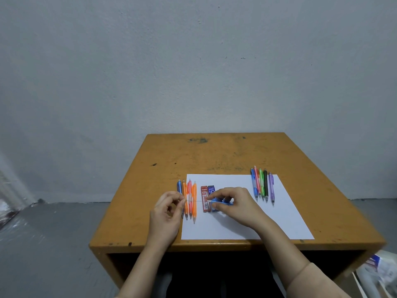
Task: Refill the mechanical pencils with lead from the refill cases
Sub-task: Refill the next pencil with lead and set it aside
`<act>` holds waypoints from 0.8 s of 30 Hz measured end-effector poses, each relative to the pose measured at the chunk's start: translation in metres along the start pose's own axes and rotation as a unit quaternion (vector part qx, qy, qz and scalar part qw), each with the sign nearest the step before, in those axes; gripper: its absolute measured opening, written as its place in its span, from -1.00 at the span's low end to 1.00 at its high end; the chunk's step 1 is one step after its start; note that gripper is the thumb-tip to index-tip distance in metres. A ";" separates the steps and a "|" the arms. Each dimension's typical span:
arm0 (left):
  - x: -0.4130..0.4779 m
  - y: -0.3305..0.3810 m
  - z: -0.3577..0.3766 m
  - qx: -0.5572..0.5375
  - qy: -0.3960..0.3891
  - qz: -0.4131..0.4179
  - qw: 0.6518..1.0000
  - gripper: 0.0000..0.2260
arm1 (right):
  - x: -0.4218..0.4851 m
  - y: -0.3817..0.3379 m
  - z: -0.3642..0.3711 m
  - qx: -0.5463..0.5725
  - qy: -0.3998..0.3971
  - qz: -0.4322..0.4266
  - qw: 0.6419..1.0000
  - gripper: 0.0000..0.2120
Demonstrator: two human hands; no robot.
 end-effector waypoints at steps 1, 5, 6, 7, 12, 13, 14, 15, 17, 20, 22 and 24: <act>0.000 0.000 0.000 -0.001 0.000 -0.001 1.000 -0.83 | 0.000 0.000 0.000 0.000 0.000 0.000 1.000 -0.79; 0.000 0.001 -0.001 -0.004 0.006 0.007 1.000 -0.85 | 0.000 -0.001 0.001 0.004 -0.001 -0.003 1.000 -0.79; 0.000 0.002 -0.001 -0.004 0.007 0.008 1.000 -0.86 | -0.001 -0.001 0.002 0.004 -0.001 -0.003 1.000 -0.79; 0.000 0.002 -0.001 -0.005 0.008 0.006 1.000 -0.86 | 0.000 -0.001 0.002 0.003 -0.002 -0.003 1.000 -0.79; 0.000 0.000 -0.001 -0.004 0.005 0.000 1.000 -0.83 | 0.000 0.000 0.004 0.000 -0.004 -0.001 1.000 -0.79; 0.000 0.000 -0.001 -0.005 0.005 -0.001 1.000 -0.84 | 0.000 -0.001 0.004 0.002 -0.004 -0.002 1.000 -0.79; 0.000 0.000 -0.001 -0.005 0.004 -0.002 1.000 -0.84 | 0.000 -0.001 0.003 0.003 -0.003 -0.002 1.000 -0.79; 0.001 0.000 -0.001 -0.005 0.004 -0.002 1.000 -0.84 | 0.000 -0.001 0.003 0.004 -0.002 -0.003 1.000 -0.79; 0.000 -0.001 -0.001 -0.002 0.004 -0.001 1.000 -0.85 | -0.001 -0.001 0.003 0.006 -0.002 -0.004 1.000 -0.79; 0.000 -0.002 -0.001 -0.001 0.004 -0.010 1.000 -0.85 | -0.001 -0.002 0.002 0.012 -0.003 -0.003 1.000 -0.79; 0.000 -0.002 -0.001 0.001 0.004 -0.011 1.000 -0.85 | -0.002 -0.002 0.002 0.014 -0.002 -0.003 1.000 -0.80; 0.000 -0.003 0.000 0.000 0.003 -0.011 1.000 -0.86 | -0.002 -0.002 0.001 0.014 -0.002 -0.004 1.000 -0.80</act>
Point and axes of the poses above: each hand's wrist, its own x-axis towards the middle knuckle, its own z-axis out of the palm, y = z × x, the point moved 9 cm from there along x, towards the middle knuckle, and after that the axes turned 1 degree about -y, right-handed, at the moved point
